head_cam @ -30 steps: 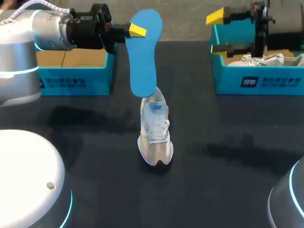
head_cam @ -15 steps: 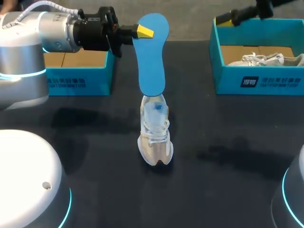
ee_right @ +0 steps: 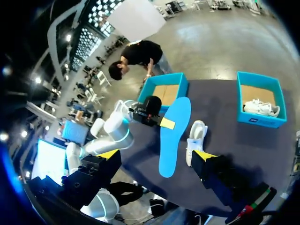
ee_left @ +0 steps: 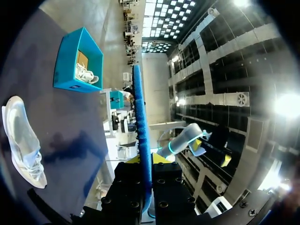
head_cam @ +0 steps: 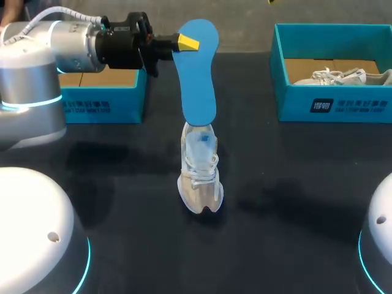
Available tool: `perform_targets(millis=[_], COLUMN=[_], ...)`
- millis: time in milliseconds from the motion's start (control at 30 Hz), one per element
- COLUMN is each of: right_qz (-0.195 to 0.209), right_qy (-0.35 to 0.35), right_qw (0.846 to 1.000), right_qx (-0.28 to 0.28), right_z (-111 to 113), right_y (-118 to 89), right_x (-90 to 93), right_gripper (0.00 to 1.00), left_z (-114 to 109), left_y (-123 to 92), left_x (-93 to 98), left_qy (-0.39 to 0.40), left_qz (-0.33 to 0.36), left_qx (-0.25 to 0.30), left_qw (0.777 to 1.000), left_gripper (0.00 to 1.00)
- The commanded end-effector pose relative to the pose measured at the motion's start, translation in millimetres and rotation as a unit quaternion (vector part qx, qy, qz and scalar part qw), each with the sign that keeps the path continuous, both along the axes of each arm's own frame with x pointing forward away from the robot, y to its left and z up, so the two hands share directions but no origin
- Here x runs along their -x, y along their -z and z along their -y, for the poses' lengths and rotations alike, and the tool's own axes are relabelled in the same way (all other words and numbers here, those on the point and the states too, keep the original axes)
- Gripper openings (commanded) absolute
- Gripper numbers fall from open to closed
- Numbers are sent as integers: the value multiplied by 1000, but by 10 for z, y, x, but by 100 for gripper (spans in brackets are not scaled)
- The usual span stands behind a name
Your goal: Take the shoe out of the shoebox, open the shoe tongue, remove and reinsert the insole, then place the shoe into the shoebox
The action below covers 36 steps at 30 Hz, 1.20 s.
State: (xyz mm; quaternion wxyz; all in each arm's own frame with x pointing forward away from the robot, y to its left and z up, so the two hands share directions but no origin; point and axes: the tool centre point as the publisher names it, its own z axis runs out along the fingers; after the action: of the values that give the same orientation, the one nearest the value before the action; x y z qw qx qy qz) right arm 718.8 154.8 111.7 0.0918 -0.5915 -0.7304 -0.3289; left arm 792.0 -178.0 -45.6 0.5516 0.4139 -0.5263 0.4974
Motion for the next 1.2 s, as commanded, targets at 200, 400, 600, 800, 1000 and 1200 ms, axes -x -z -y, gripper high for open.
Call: perform_targets(millis=[200, 400, 600, 800, 1000, 1200], right_qz=[3, -3, -21, -28, -45, -74], right_qy=[76, 107, 125, 134, 137, 151], right_qw=[968, 958, 940, 935, 936, 940], right_qx=[237, 266, 317, 326, 321, 298], right_z=[-246, -325, -413, -480, -516, -498], right_y=[-1, 58, 100, 161, 274, 388], right_x=[-142, -240, -275, -297, -316, -313], right_gripper=[100, 100, 100, 100, 100, 100], left_z=[-13, -20, -21, 11, 25, 28], left_y=[5, 18, 15, 8, 9, -3], left_x=[56, 78, 85, 78, 74, 76], left_qy=[-7, -10, -13, -11, -8, -7], left_qz=[0, -1, -1, 0, -1, 1], left_qx=[1, 1, 1, 5, 6, 6], left_qw=[1000, 1000, 1000, 1000, 1000, 1000], left_gripper=[0, 0, 0, 0, 0, 0])
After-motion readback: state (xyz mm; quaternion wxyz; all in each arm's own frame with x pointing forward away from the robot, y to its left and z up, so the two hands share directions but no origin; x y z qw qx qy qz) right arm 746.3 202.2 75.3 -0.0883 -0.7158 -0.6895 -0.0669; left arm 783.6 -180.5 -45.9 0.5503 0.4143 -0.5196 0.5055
